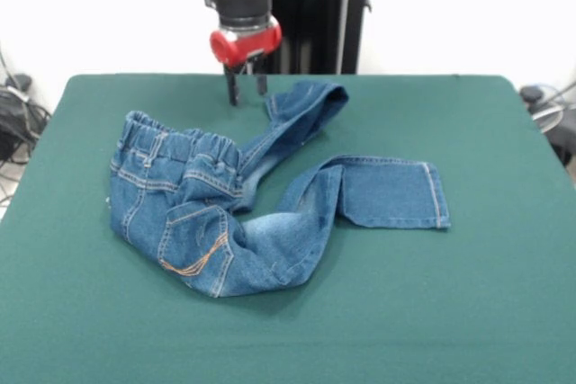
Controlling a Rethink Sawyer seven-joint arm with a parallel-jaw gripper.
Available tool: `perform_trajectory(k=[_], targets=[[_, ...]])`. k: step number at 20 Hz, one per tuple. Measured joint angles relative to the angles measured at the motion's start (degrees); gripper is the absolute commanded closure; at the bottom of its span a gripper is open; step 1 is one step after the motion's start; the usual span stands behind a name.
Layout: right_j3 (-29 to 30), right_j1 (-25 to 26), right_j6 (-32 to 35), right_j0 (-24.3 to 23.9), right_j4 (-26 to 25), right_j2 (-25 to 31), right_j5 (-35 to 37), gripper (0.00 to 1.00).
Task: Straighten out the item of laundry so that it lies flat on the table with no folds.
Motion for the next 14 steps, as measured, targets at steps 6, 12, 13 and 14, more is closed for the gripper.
perform_trajectory(k=[6,12,13,14], targets=[[-0.97,3.08,-0.01,-0.14,-0.91,-0.02,-1.07,0.0],[-1.21,3.5,0.0,-0.93,-1.97,0.14,-1.28,0.0],[-1.21,3.56,0.0,-1.29,-2.27,0.32,-1.26,0.0],[-1.21,3.59,0.0,-1.47,-2.39,0.4,-1.26,0.0]])
